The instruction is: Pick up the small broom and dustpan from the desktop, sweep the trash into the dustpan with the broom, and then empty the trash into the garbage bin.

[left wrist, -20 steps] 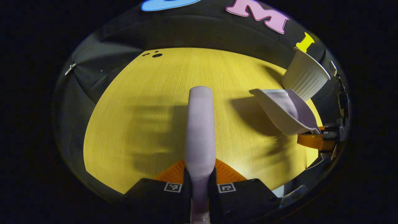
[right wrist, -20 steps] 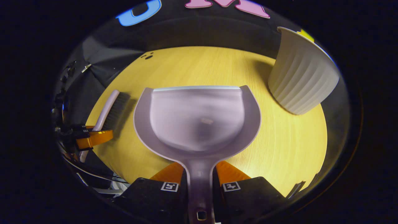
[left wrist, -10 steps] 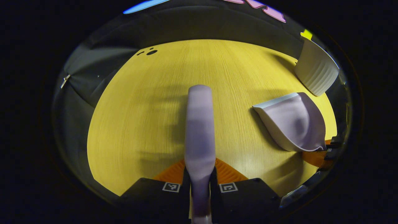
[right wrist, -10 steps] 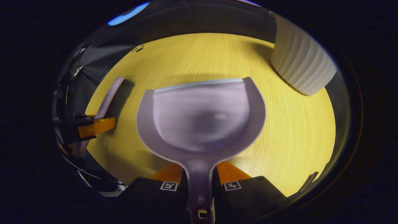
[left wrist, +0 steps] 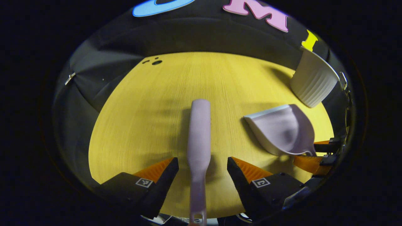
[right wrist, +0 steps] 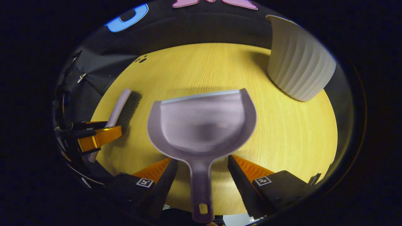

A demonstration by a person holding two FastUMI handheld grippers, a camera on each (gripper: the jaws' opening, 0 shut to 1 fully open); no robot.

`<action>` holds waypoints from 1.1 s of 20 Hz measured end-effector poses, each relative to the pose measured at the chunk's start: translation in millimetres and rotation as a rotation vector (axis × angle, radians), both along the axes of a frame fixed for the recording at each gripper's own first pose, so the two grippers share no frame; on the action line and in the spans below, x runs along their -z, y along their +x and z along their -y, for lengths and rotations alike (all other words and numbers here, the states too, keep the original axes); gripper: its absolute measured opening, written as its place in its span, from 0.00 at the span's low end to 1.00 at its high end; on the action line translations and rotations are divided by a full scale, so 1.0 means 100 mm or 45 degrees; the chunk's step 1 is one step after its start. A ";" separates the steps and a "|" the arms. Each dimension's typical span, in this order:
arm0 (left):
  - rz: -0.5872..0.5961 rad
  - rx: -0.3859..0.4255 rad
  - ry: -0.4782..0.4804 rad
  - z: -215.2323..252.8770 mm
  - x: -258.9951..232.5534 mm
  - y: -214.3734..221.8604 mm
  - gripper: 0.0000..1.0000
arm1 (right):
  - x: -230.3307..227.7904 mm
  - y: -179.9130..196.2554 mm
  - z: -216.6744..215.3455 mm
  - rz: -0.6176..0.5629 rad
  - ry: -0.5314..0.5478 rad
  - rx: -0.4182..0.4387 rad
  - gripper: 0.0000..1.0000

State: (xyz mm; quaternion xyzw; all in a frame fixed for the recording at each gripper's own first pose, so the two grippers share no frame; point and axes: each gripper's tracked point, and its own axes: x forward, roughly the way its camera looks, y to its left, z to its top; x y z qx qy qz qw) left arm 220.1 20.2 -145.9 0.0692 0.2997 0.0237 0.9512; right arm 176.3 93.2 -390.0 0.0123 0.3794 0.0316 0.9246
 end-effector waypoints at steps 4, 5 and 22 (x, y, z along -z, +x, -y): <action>0.333 0.049 0.070 0.08 -0.69 -0.34 0.98 | -0.68 -0.15 0.00 0.271 -0.044 0.006 0.99; 0.426 0.056 0.069 0.13 -0.88 -0.47 0.98 | -0.89 -0.21 -0.01 0.347 -0.059 0.000 0.99; 0.904 0.050 -0.015 0.62 -1.50 -2.46 0.97 | -1.86 -1.59 -0.45 0.838 -0.138 -0.143 0.98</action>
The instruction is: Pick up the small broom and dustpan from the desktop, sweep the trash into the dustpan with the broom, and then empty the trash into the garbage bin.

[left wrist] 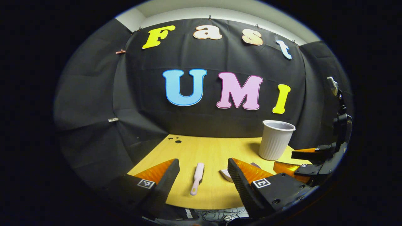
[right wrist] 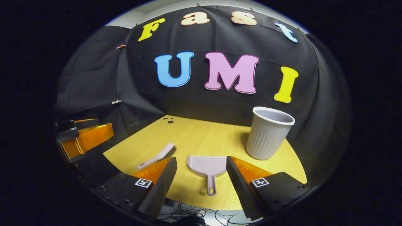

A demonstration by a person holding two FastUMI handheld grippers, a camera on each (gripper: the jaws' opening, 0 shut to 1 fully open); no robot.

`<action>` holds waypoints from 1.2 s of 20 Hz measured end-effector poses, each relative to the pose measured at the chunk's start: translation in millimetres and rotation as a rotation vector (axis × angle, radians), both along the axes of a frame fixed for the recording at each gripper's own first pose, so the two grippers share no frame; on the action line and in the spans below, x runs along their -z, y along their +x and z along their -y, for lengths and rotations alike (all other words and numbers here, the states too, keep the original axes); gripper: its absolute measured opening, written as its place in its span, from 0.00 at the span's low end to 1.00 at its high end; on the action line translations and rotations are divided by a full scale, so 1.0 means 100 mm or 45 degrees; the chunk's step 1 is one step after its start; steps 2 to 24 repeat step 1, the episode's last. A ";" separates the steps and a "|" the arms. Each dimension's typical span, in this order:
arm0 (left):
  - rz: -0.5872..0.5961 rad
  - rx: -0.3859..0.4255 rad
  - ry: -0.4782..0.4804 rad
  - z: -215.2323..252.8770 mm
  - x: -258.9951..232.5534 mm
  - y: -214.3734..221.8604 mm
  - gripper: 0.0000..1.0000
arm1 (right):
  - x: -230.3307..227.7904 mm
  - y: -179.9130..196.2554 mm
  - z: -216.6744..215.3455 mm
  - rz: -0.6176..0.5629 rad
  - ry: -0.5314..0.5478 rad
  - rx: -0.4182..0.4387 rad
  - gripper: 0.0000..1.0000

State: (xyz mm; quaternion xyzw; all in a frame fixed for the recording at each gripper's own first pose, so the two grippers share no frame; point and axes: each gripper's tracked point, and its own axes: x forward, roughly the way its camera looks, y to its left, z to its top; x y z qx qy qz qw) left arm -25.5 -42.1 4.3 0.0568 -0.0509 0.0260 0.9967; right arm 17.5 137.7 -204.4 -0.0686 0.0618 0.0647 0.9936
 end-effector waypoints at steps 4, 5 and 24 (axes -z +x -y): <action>-0.019 0.007 -0.006 0.01 0.08 -0.01 0.97 | 0.05 0.00 0.04 -0.015 -0.010 0.007 0.98; -0.019 0.007 -0.006 0.01 0.08 -0.01 0.97 | 0.05 0.00 0.04 -0.015 -0.010 0.007 0.98; -0.019 0.007 -0.006 0.01 0.08 -0.01 0.97 | 0.05 0.00 0.04 -0.015 -0.010 0.007 0.98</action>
